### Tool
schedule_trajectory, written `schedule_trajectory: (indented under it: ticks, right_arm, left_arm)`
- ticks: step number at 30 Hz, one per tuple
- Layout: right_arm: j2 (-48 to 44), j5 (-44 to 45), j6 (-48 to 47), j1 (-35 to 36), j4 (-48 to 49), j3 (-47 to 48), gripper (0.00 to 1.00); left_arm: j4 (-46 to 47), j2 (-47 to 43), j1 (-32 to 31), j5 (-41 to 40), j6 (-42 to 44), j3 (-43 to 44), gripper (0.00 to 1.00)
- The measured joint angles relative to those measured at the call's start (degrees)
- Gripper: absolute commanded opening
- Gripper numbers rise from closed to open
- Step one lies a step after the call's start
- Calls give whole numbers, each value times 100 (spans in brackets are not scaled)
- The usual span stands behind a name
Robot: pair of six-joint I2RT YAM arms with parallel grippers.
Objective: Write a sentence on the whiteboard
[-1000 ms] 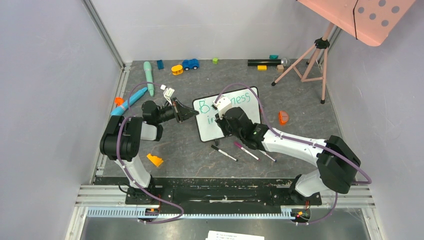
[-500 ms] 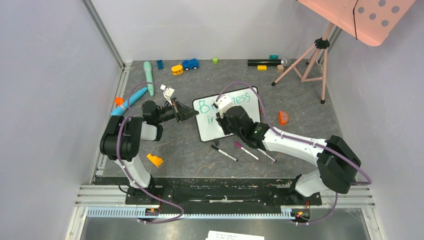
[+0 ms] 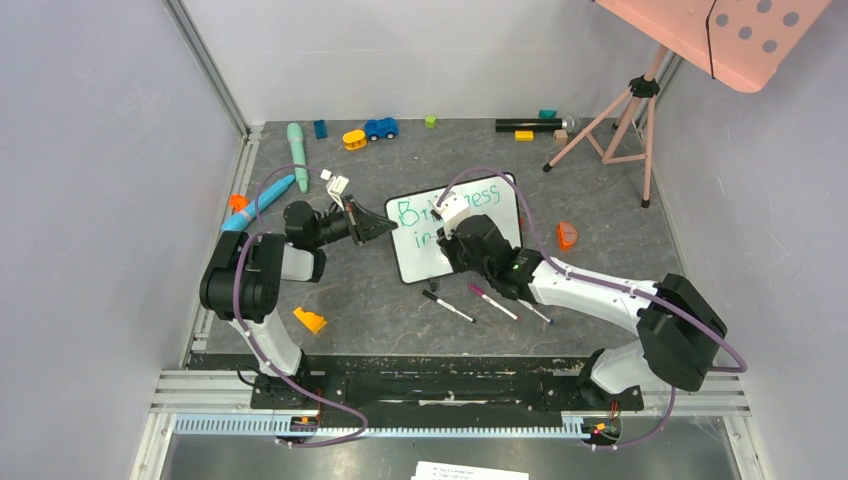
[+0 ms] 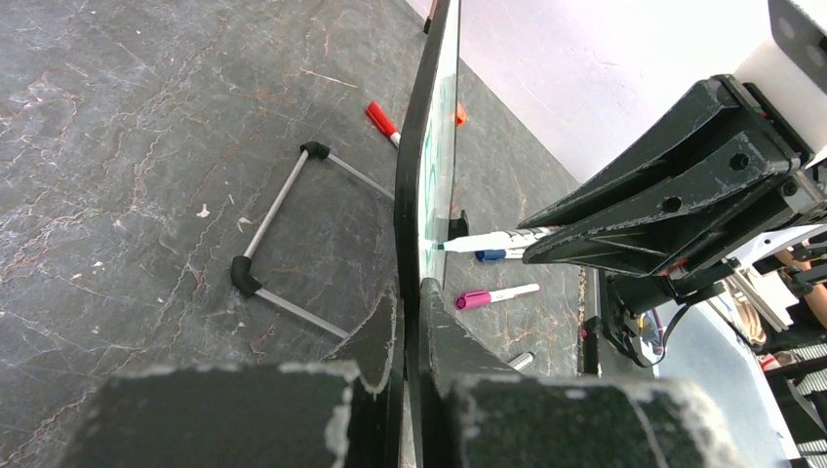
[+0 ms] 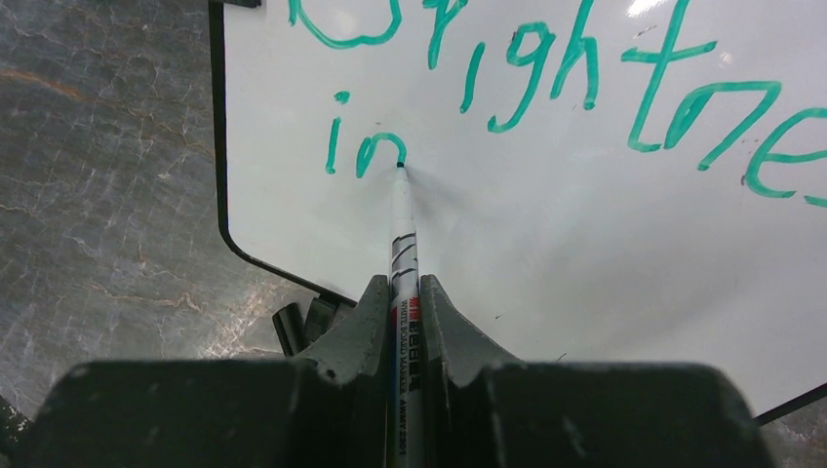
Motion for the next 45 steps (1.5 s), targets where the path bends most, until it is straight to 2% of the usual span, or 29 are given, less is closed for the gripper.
schedule_trajectory:
  ticks: [13, 24, 32, 45]
  right_arm:
    - [-116, -168, 42, -22, 15, -210, 0]
    - [-623, -424, 55, -280, 4, -212, 0]
    - [-955, -387, 66, -411, 170, -654, 0]
    - [-957, -166, -17, -431, 173, -667, 0]
  left_arm:
    - [-2, 0, 0, 0, 2, 0, 2]
    - [-153, -11, -15, -11, 44, 31, 2]
    - [-629, -232, -74, -105, 343, 46, 2]
    - [-896, -262, -120, -127, 457, 140, 2]
